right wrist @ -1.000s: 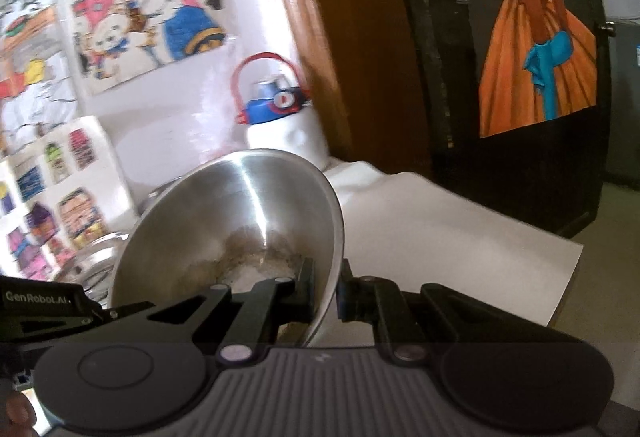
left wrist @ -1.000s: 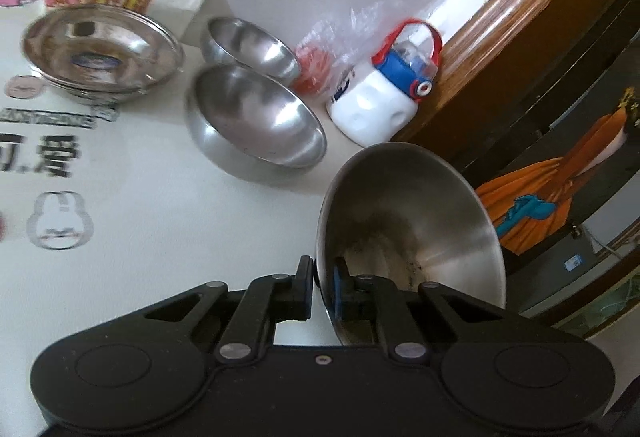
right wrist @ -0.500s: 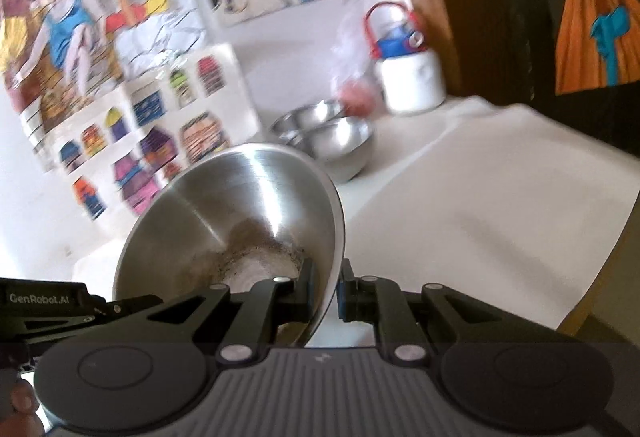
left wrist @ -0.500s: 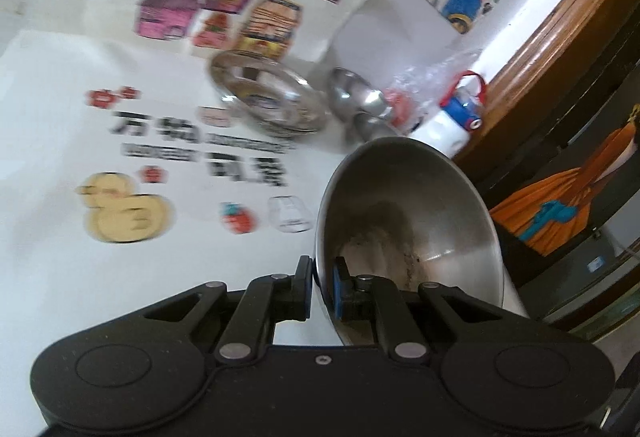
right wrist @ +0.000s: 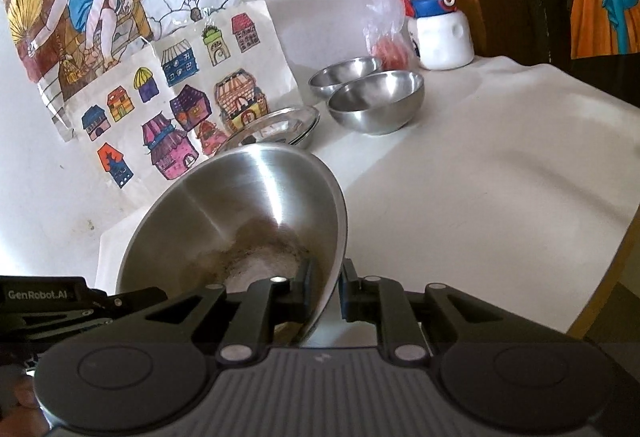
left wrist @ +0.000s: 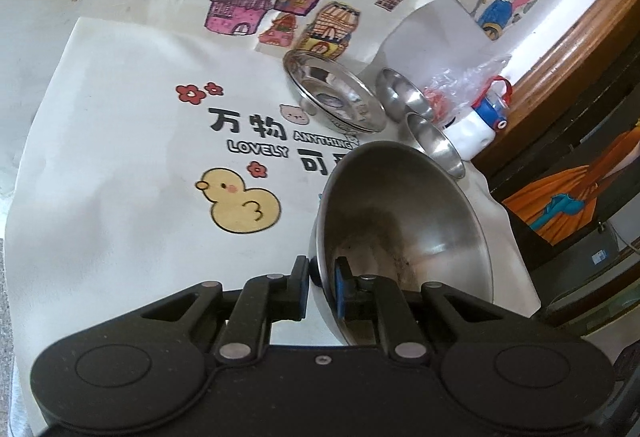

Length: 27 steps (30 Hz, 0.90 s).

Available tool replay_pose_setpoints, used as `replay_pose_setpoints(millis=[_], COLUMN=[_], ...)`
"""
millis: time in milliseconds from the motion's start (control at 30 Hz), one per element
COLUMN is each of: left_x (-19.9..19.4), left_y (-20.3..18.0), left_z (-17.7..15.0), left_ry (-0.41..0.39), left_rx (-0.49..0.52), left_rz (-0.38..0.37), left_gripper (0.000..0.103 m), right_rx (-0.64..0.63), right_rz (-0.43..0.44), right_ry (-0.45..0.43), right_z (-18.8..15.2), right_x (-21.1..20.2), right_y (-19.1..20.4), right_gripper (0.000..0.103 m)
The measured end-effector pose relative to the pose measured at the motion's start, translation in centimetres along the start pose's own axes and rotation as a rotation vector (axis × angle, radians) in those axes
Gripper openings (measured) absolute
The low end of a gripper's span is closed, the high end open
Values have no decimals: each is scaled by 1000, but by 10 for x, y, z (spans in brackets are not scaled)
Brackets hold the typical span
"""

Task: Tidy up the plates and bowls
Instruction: 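Carry the large bowl with both grippers and lower it onto the table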

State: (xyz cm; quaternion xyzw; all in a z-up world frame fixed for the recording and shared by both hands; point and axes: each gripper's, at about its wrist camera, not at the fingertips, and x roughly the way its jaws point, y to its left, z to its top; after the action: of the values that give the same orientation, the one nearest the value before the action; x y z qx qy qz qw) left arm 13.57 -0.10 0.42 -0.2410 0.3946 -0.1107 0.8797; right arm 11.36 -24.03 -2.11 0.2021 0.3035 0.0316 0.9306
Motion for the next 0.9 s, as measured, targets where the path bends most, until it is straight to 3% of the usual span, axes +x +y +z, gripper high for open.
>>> replay_pose_setpoints(millis=[767, 900], left_x=[26, 22], left_y=[20, 20], left_z=[24, 25], left_ry=[35, 13], left_rx=[-34, -27], left_rz=[1, 1], left_gripper=[16, 18], right_rx=[33, 30], right_rz=[40, 45], right_ry=[7, -6], right_z=[5, 4], right_x=[25, 24], right_y=[8, 6], right_gripper=[28, 30])
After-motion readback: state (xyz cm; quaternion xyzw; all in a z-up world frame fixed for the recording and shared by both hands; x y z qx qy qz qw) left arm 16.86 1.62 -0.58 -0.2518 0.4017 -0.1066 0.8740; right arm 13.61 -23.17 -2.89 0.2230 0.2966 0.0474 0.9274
